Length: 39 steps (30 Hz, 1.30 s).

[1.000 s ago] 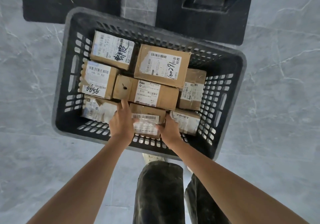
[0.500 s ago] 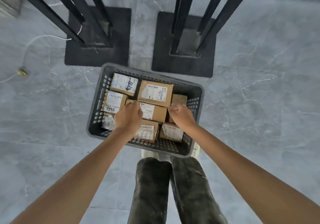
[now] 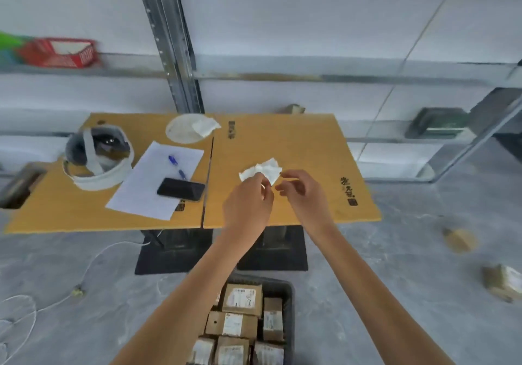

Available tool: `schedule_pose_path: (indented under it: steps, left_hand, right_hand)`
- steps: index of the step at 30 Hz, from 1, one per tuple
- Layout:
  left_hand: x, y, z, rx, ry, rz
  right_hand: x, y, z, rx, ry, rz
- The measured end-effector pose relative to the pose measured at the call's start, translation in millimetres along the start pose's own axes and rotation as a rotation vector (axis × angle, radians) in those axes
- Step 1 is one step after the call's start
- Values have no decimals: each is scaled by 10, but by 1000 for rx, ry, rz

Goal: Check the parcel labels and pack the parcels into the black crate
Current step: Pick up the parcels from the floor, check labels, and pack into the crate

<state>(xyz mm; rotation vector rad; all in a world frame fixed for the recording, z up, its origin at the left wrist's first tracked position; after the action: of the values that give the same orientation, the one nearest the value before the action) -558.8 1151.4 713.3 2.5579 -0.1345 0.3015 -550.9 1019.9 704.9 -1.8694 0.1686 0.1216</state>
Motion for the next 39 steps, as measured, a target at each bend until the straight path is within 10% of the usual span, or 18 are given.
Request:
schedule_pose_path:
  steps: [11,27,39]
  left_hand:
    - [212,2149,-626,-187,99,331]
    - [-82,5523,1910,-379,-179,548]
    - [266,6703,2969,-379,-340,610]
  right_hand:
    - [-894,-784,-2095,103,273,-126]
    - [-1414,861,-5738,155,527,35]
    - [-1317,1644,-7307,289,685,126]
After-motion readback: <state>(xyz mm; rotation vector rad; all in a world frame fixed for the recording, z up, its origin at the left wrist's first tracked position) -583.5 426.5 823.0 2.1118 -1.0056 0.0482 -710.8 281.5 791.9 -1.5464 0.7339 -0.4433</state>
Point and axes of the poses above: each hand's wrist, its own x-axis towards the middle knuckle, its own z-axis out of the palm, y = z × x, the point moved 9 cm from there along x, towards the middle knuckle, and after that the axes turned 10 degrees about z, right-handed, at the moved point
